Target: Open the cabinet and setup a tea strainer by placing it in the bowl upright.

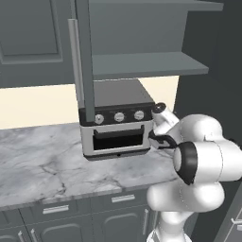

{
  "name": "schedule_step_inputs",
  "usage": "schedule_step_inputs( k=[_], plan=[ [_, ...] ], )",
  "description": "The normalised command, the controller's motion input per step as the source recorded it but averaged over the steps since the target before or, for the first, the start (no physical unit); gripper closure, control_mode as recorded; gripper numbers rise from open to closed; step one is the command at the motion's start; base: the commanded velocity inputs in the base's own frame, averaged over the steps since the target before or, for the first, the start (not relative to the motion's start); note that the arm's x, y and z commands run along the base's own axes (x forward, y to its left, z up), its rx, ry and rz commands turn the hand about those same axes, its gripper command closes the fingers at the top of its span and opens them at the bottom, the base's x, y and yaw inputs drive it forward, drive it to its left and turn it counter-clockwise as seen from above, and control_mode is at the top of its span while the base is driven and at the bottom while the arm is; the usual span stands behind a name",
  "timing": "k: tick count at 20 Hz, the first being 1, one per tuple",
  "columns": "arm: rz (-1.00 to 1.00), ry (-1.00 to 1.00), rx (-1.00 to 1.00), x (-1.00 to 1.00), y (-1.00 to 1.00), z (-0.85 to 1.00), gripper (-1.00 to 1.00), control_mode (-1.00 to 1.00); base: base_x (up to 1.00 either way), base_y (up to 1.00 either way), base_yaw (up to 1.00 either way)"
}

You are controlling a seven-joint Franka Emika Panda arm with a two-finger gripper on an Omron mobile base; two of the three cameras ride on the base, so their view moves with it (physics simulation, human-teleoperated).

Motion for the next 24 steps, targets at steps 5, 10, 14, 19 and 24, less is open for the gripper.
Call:
schedule_step_inputs(
  k=[5, 10, 14, 19, 24],
  plan=[
    [0.0, 0.0, 0.04, -0.01, 0.0, 0.47, -1.0, -1.0, 0.0, 0.0, 0.0],
    [0.0, 0.01, 0.04, -0.15, 0.0, 0.41, -1.0, -1.0, 0.0, 0.0, 0.0],
    [-0.03, 0.04, 0.12, -0.47, 0.0, 0.26, -1.0, -1.0, 0.0, 0.0, 0.0],
    [-0.07, 0.03, 0.17, -0.77, 0.04, 0.39, -1.0, -1.0, 0.0, 0.0, 0.0],
    [-0.1, 0.0, 0.19, -0.79, 0.51, 0.19, -1.0, -1.0, 0.0, 0.0, 0.0]
  ],
)
